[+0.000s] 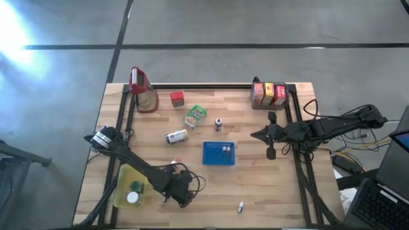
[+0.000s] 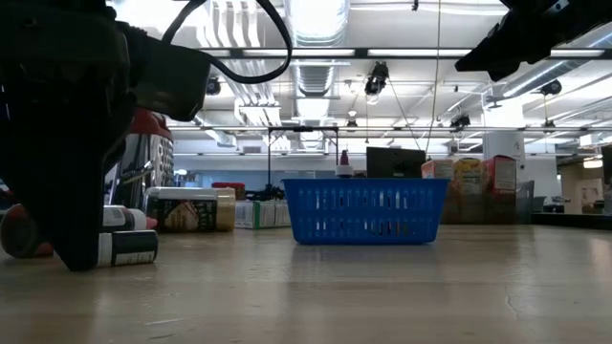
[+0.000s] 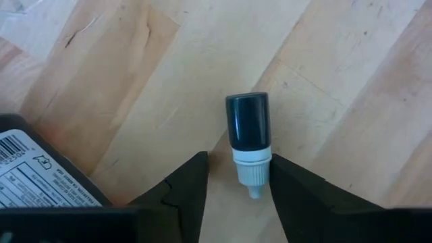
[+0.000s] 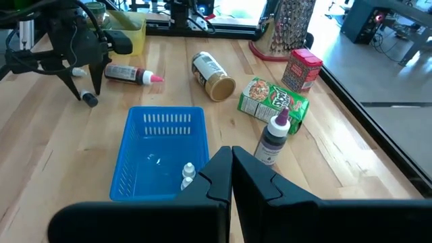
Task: Pick & Place Kitchen Items
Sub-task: Put the small black food coloring into the blue bin
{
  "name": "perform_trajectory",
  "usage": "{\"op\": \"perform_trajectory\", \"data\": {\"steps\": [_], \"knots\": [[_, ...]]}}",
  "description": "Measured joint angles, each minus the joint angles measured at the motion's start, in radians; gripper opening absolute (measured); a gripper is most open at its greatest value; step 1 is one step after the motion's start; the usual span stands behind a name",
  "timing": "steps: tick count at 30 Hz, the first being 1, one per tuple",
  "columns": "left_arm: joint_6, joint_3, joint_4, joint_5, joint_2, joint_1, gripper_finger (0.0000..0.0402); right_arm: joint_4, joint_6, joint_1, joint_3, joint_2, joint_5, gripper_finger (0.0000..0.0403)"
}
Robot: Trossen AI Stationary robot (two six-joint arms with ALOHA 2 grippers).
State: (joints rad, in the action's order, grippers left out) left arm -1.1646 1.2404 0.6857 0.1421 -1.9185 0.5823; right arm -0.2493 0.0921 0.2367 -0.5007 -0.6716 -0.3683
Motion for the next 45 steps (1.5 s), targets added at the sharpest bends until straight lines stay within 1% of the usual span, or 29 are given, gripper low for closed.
{"op": "perform_trajectory", "data": {"steps": [8,14,24,35,37,39,42,45], "knots": [[0.021,-0.004,0.006,0.011,0.014,0.000,0.0105,0.000,0.000,0.000,0.000,0.000,0.000,0.0008],[0.130,-0.003,-0.003,0.010,0.014,0.000,0.0080,0.000,0.001,0.000,0.000,0.000,0.000,0.0008],[0.373,-0.003,-0.007,0.016,0.016,0.000,0.0073,0.000,0.005,0.000,0.000,0.000,0.000,0.0008],[0.663,-0.002,0.003,0.088,0.016,0.001,0.0072,0.001,0.006,0.000,0.009,0.000,0.000,0.0008],[0.704,0.005,0.020,0.131,0.016,0.001,0.0071,0.001,0.020,0.000,0.016,0.000,0.000,0.0008],[0.761,0.023,0.065,0.210,0.014,-0.001,0.0071,0.000,0.044,0.000,0.022,0.000,0.000,0.0008],[0.904,0.079,0.142,0.385,0.015,-0.001,0.0071,0.001,0.099,0.000,0.026,0.000,0.001,0.0008],[1.132,0.136,0.194,0.600,0.015,-0.001,0.0071,0.001,0.179,0.000,0.026,0.001,0.002,0.0008]]}}
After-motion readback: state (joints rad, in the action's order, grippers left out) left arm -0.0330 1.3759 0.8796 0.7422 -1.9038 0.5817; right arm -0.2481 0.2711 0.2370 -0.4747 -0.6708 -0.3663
